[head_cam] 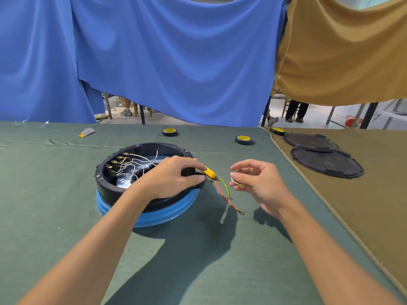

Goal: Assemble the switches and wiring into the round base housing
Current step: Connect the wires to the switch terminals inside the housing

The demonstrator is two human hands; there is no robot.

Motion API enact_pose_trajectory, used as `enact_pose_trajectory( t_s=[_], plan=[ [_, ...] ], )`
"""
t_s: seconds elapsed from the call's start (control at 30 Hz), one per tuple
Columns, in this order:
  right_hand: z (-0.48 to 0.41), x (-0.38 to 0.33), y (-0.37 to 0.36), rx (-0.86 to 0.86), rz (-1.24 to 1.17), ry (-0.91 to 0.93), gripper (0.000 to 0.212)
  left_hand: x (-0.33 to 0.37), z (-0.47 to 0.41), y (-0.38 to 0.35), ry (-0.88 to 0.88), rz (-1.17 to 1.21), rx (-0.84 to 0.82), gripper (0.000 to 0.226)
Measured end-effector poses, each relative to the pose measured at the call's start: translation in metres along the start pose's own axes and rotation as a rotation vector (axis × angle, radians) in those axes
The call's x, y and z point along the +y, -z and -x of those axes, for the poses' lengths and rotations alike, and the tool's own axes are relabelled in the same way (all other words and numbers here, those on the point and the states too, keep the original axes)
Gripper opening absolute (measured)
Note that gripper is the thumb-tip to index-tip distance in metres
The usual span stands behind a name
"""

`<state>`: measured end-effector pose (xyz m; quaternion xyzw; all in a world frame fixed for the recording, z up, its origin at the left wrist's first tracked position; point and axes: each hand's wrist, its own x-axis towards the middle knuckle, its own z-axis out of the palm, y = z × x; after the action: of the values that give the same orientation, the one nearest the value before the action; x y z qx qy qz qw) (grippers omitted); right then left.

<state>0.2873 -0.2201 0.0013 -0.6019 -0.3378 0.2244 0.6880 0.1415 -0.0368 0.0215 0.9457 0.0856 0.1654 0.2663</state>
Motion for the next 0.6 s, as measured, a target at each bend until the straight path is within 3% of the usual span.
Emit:
enact_pose_trajectory(
  t_s=[0.13,0.27,0.37,0.5,0.6],
  plan=[
    [0.003,0.0,-0.018,0.054,-0.251,-0.062,0.012,0.001,0.001,0.001,0.004,0.111,0.005,0.012],
    [0.006,0.005,-0.034,0.122,-0.128,-0.032,0.012,0.003,0.001,0.0,-0.02,0.165,0.004,0.018],
    [0.007,0.004,-0.042,0.143,-0.324,-0.041,0.013,0.005,0.001,0.001,-0.033,0.179,-0.009,0.024],
    [0.005,0.0,-0.05,0.087,-0.463,-0.051,0.019,0.005,0.002,0.005,-0.036,0.263,-0.033,0.017],
    [0.003,-0.003,-0.055,0.048,-0.493,-0.044,0.021,0.002,0.003,0.007,0.011,0.27,0.049,0.012]
  ],
)
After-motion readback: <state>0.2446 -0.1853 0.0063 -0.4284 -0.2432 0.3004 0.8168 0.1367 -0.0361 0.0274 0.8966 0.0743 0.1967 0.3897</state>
